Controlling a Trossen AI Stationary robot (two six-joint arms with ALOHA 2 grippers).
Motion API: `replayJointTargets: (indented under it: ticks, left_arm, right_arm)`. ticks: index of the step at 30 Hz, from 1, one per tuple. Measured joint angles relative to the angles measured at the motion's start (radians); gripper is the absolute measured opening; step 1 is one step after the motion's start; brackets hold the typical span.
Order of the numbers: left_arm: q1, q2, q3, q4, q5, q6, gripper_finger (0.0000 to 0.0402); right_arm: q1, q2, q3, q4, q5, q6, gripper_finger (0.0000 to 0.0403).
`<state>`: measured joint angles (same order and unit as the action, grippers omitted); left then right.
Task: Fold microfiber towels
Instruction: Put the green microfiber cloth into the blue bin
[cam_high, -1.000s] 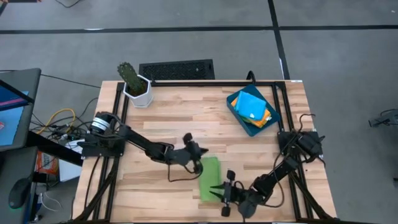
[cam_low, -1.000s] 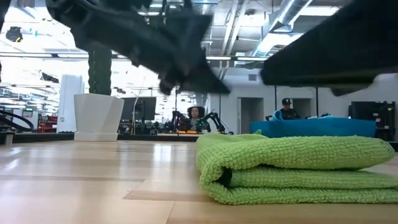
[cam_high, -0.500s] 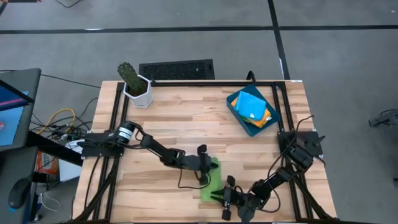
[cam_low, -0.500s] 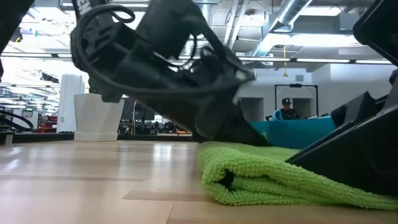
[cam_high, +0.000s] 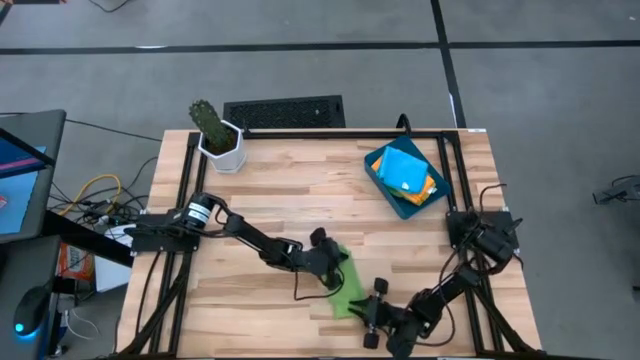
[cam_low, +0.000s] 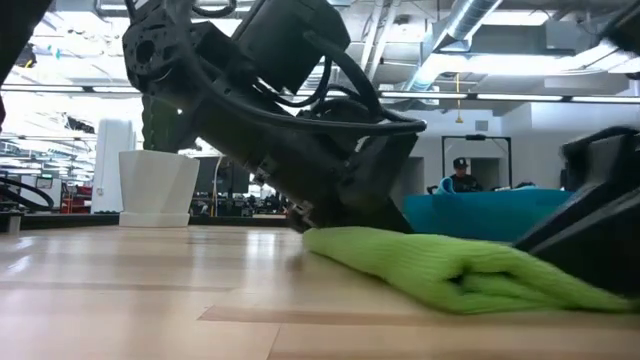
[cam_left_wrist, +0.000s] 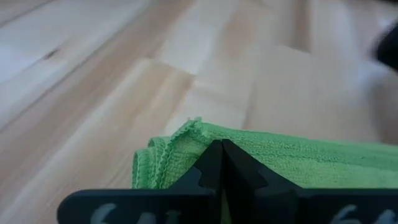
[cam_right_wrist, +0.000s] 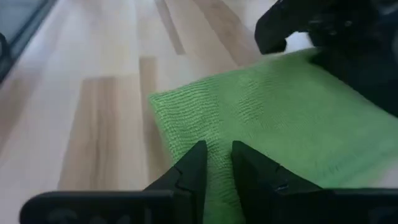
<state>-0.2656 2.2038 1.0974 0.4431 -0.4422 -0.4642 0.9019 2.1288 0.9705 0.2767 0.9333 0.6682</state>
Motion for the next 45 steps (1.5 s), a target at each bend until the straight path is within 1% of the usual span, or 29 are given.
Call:
replayJointTargets:
  ticks: [2, 5, 7, 9, 11, 13, 15, 16, 18, 20, 22, 24, 26, 28, 31, 33, 36, 38, 40, 43, 45]
  left_arm:
    - [-0.003, 0.001, -0.001, -0.006, -0.036, -0.081, 0.0000]
    - [-0.017, 0.002, -0.002, -0.023, -0.093, -0.197, 0.0000]
    - [-0.034, 0.004, -0.003, -0.028, -0.137, -0.253, 0.0000]
    - [-0.051, 0.004, -0.004, -0.040, -0.169, -0.309, 0.0000]
    - [-0.067, 0.004, -0.004, -0.050, -0.208, -0.385, 0.0000]
    - [-0.086, 0.003, -0.004, -0.052, -0.279, -0.491, 0.0000]
    - [-0.103, 0.003, -0.006, -0.046, -0.351, -0.572, 0.0000]
    - [-0.111, 0.003, -0.007, -0.036, -0.384, -0.607, 0.0000]
    - [-0.122, 0.003, -0.009, -0.003, -0.442, -0.664, 0.0000]
    - [-0.129, 0.004, -0.010, 0.035, -0.496, -0.712, 0.0000]
    - [-0.130, 0.004, -0.012, 0.089, -0.528, -0.729, 0.0000]
    - [-0.129, -0.009, -0.013, 0.136, -0.518, -0.661, 0.0000]
    - [-0.122, -0.044, -0.015, 0.131, -0.433, -0.619, 0.0000]
    - [-0.121, -0.108, -0.014, 0.093, -0.390, -0.541, 0.0000]
    - [-0.116, -0.213, -0.008, 0.005, -0.367, -0.401, 0.0000]
    - [-0.109, -0.279, -0.010, -0.111, -0.347, -0.315, 0.0000]
    - [-0.107, -0.372, -0.009, -0.257, -0.313, -0.271, 0.0000]
    - [-0.104, -0.406, -0.007, -0.343, -0.278, -0.281, 0.0000]
    - [-0.102, -0.409, -0.009, -0.405, -0.252, -0.311, 0.0000]
    - [-0.110, -0.376, -0.009, -0.386, -0.217, -0.279, 0.0000]
    - [-0.122, -0.338, -0.008, -0.353, -0.193, -0.253, 0.0000]
  right_arm:
    - [0.021, -0.039, -0.001, -0.068, 0.033, 0.027, 0.0101]
    - [0.055, -0.128, 0.000, -0.190, 0.127, 0.122, 0.0101]
    - [0.065, -0.186, 0.002, -0.305, 0.154, 0.224, 0.0101]
    - [0.068, -0.246, 0.001, -0.441, 0.140, 0.372, 0.0101]
    - [0.058, -0.306, 0.002, -0.579, 0.050, 0.584, 0.0101]
    - [0.038, -0.364, 0.001, -0.723, -0.113, 0.781, 0.0101]
    - [0.017, -0.423, 0.002, -0.817, -0.286, 0.904, 0.0100]
    - [0.011, -0.450, 0.002, -0.857, -0.359, 0.949, 0.0099]
    - [0.011, -0.505, 0.002, -0.916, -0.456, 1.002, 0.0095]
    - [0.013, -0.555, 0.002, -0.970, -0.511, 1.023, 0.0089]
    - [0.015, -0.598, 0.002, -1.034, -0.535, 1.057, 0.0081]
    - [0.020, -0.628, 0.002, -1.049, -0.532, 1.093, 0.0074]
    - [0.023, -0.643, 0.002, -1.039, -0.533, 1.118, 0.0071]
    - [0.023, -0.646, 0.002, -1.001, -0.533, 1.121, 0.0071]
    - [0.014, -0.628, 0.003, -0.944, -0.532, 1.093, 0.0074]
    - [0.000, -0.607, 0.003, -0.906, -0.541, 1.082, 0.0077]
    - [-0.009, -0.574, 0.003, -0.878, -0.541, 1.072, 0.0087]
    - [-0.008, -0.551, 0.003, -0.878, -0.539, 1.108, 0.0100]
    - [-0.011, -0.526, 0.003, -0.872, -0.537, 1.141, 0.0122]
    - [-0.022, -0.482, 0.003, -0.821, -0.533, 1.203, 0.0170]
    - [-0.036, -0.453, 0.003, -0.756, -0.516, 1.224, 0.0206]
